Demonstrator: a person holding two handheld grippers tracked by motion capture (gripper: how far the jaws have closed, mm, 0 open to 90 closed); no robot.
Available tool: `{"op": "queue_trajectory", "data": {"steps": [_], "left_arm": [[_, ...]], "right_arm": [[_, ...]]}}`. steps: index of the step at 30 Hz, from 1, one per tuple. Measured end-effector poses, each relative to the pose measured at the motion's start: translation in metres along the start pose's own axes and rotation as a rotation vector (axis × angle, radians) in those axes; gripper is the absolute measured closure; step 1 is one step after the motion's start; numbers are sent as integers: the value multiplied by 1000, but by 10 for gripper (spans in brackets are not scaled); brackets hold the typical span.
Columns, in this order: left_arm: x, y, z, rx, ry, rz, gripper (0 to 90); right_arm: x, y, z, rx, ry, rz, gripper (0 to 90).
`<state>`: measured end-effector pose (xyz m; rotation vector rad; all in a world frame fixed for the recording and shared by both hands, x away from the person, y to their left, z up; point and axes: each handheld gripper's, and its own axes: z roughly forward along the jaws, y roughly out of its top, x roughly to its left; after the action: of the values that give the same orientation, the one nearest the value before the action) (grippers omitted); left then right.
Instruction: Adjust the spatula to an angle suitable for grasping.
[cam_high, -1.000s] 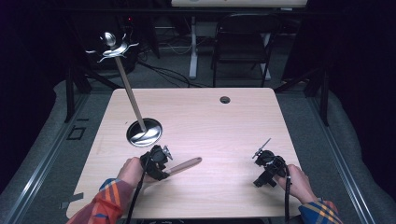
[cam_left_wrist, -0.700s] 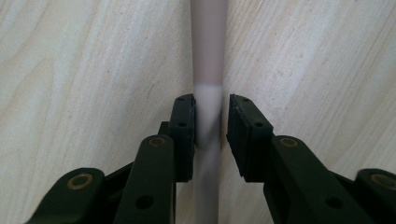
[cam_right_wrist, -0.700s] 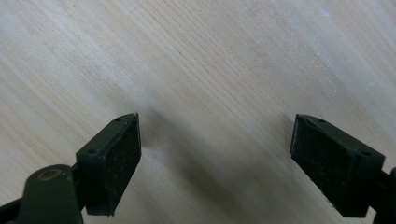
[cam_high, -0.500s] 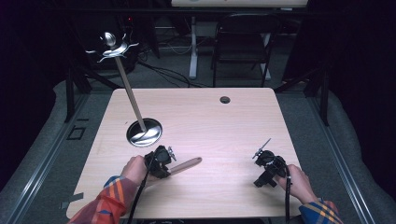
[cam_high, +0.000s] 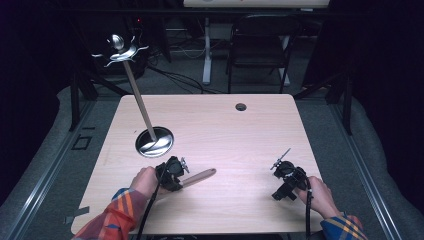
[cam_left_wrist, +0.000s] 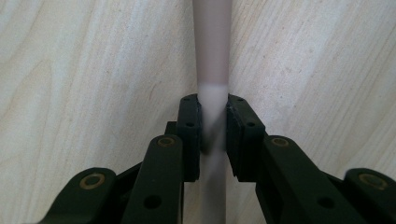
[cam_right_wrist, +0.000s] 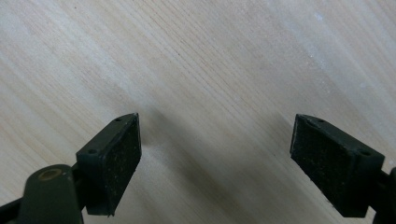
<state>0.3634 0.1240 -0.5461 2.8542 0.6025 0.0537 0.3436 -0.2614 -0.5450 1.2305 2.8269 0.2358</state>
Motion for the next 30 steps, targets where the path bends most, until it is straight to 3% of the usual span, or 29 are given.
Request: {"op": "queue_trajectory", "data": {"steps": [10, 11, 14, 15, 17, 19, 20, 23, 30], "left_arm": [[-1, -1, 0, -3, 5, 20, 772], [-1, 0, -1, 3, -2, 26, 773], [-2, 0, -1, 4, -3, 36, 774], [-2, 0, -2, 3, -3, 47, 773], [-2, -2, -4, -12, -4, 39, 773], [-1, -3, -7, -20, -4, 41, 773], [-1, -3, -8, -23, -4, 42, 773], [0, -5, -12, -38, -11, 51, 772], [4, -11, -22, -73, 0, 51, 775]], "right_arm": [[2, 0, 3, -7, 7, 6, 161], [1, 1, 1, 23, -3, -15, 161], [1, 0, 1, 16, 2, -10, 160], [-1, 1, 0, 43, -3, -33, 160], [2, -2, 6, -31, 15, 35, 160], [-1, 1, 1, 44, 4, -30, 160], [-2, 1, 0, 54, 3, -39, 160], [-1, 0, 2, 27, 15, -12, 160], [-1, 1, 1, 42, 6, -28, 160]]}}
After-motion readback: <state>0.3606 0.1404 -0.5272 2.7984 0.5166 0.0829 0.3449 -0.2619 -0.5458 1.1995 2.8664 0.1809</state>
